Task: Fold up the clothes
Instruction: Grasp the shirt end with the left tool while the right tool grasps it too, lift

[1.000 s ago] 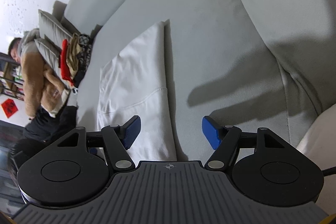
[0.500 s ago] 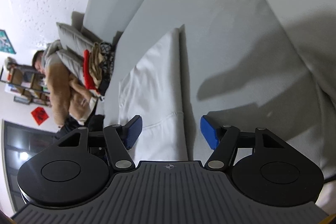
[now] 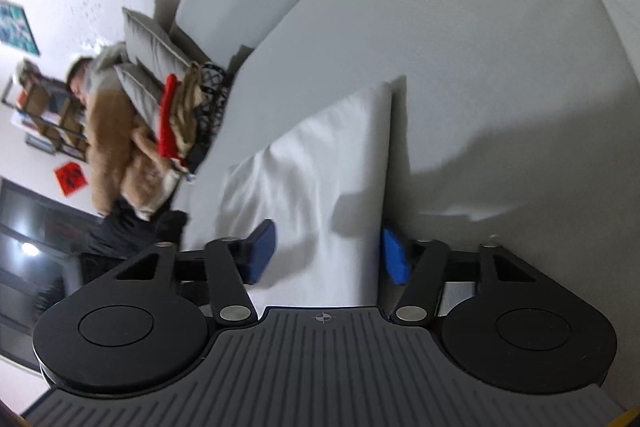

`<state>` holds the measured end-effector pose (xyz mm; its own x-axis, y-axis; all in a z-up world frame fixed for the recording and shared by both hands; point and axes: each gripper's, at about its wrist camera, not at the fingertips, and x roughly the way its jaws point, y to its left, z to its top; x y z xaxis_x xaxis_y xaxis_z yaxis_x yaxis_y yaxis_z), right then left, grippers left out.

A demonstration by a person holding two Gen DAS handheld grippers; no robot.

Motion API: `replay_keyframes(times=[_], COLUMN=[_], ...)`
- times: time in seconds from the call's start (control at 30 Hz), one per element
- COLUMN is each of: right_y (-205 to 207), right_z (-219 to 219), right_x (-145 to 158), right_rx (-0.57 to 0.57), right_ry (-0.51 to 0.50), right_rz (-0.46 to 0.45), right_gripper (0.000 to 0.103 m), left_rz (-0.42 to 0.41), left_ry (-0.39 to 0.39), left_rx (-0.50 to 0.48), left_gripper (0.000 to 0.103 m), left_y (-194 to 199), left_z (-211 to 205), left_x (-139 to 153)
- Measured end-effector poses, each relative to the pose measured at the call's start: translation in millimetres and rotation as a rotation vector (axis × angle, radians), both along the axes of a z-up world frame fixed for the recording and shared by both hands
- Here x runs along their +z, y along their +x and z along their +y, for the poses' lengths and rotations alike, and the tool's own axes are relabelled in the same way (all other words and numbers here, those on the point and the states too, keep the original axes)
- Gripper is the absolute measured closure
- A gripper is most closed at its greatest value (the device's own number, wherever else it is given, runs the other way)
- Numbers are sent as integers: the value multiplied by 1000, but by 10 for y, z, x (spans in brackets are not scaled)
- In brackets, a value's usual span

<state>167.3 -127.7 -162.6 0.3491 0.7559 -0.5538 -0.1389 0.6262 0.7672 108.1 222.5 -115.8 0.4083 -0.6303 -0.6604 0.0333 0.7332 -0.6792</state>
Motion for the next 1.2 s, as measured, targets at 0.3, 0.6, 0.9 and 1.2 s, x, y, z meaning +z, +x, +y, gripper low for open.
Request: replay_keyframes(times=[0.3,0.6,0.9,1.2], right_y=[122,-222,-1210,-2261], right_z=[278,378,49,-645], right_x=[-63,409,1334,2343], right_rx=[-9,-80,-183,-366], right_ry=[-108,-235,-203,-65], right_rz=[-126,-253,-517,-776], right_gripper=[86,97,97,97], left_rz=[-60,-195,-566,-949], left_ry=[35,365,583,567], left_rx=[-25,-2,63,89], left_gripper=[20,90,91,91], left_y=[115,-139,-1106,-1792], left_z=[-241,-610,-1089,-1715], left_x=[-34,286,1024,1940])
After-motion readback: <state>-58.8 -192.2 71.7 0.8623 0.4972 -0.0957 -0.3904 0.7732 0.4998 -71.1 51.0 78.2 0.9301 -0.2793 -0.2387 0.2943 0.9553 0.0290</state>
